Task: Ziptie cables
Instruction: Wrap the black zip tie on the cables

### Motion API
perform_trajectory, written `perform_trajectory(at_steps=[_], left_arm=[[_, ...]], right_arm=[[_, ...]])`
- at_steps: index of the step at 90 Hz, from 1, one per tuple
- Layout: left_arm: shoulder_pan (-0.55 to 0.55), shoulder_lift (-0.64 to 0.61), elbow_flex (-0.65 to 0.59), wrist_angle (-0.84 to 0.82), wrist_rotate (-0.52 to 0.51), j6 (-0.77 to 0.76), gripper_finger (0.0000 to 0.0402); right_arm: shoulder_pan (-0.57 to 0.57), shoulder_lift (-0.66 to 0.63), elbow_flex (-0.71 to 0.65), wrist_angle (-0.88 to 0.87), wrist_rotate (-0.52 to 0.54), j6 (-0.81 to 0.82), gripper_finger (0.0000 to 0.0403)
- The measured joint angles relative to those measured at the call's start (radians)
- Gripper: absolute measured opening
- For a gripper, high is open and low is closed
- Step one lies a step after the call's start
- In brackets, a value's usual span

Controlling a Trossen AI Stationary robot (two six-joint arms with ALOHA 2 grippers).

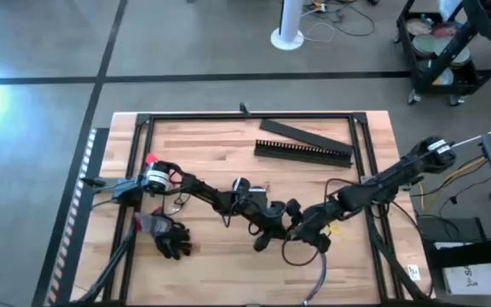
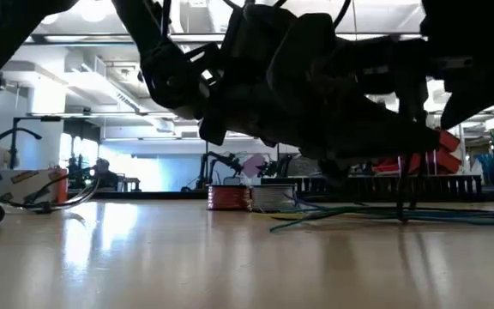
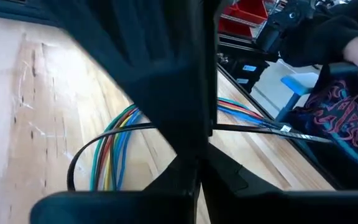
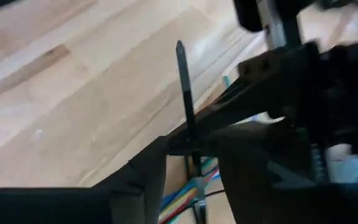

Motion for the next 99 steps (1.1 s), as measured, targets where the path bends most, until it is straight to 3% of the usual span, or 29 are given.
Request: perform_trajectory(at_steps=[43,99], left_arm=[[0.0,0.0,0.0,-0.007,0.0,0.001,0.0],[0.0,0.0,0.0,-0.007,0.002,-0.008,0.0]], right_arm=[[-0.007,0.026,0.0,0.042,-0.014,-0.013,0.0035],[-0.006,0.029,0.0,0.038,-0.011,-0.004,0.0011]])
